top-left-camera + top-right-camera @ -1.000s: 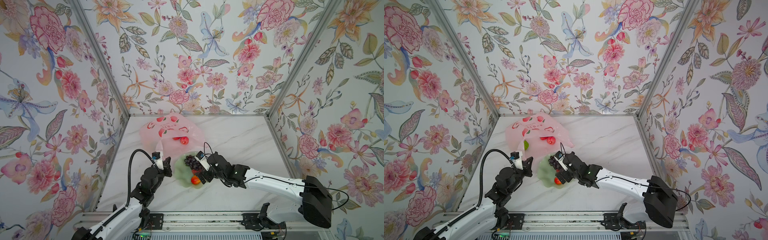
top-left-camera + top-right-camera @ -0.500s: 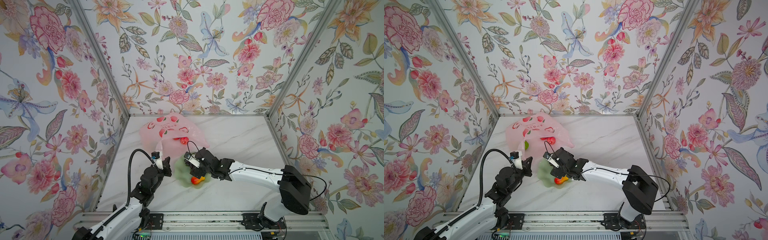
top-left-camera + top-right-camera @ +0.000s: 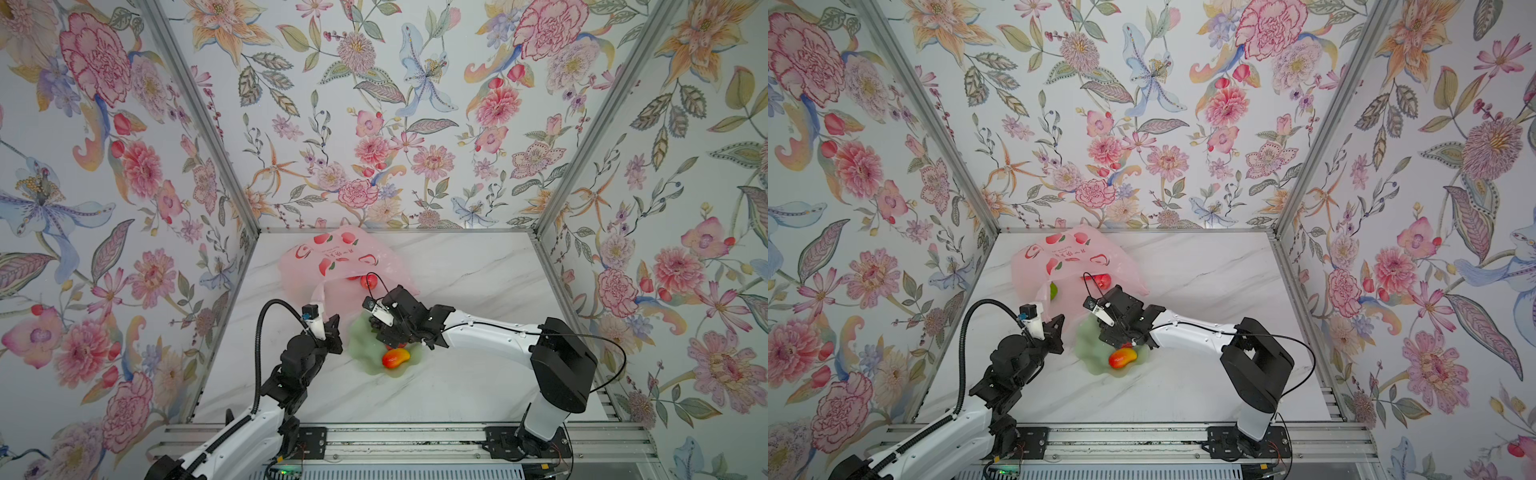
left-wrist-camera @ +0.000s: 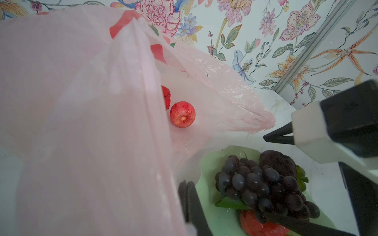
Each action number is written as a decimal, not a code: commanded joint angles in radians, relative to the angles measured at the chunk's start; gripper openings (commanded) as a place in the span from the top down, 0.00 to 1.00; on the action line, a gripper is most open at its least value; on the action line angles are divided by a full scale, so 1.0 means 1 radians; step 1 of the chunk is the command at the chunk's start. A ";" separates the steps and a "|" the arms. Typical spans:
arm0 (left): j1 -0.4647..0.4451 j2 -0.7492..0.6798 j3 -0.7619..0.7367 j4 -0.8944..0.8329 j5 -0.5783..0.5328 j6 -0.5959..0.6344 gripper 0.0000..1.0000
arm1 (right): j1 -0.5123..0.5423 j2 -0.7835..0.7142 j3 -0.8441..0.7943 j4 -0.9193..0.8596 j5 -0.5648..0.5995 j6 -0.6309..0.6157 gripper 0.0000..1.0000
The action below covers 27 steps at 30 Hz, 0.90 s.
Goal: Place the fruits into the plastic bag
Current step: 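Move the right gripper down over the purple grapes on the plate, then close the right gripper on the grape bunch stem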
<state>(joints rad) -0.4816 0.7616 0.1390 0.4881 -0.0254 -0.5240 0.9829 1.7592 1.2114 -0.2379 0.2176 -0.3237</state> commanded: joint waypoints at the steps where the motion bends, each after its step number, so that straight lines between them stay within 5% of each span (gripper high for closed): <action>1: 0.015 -0.008 -0.012 0.005 0.021 -0.007 1.00 | -0.009 0.040 0.041 -0.057 -0.022 -0.009 0.01; 14: 0.018 0.001 -0.007 0.006 0.022 -0.007 1.00 | -0.038 0.101 0.084 -0.097 -0.061 0.037 0.01; 27: 0.016 -0.001 -0.006 0.000 0.018 -0.007 1.00 | -0.031 -0.032 -0.032 0.110 -0.124 0.151 0.42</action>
<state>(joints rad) -0.4767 0.7708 0.1375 0.4881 -0.0101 -0.5240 0.9524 1.8122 1.2266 -0.2234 0.1272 -0.2283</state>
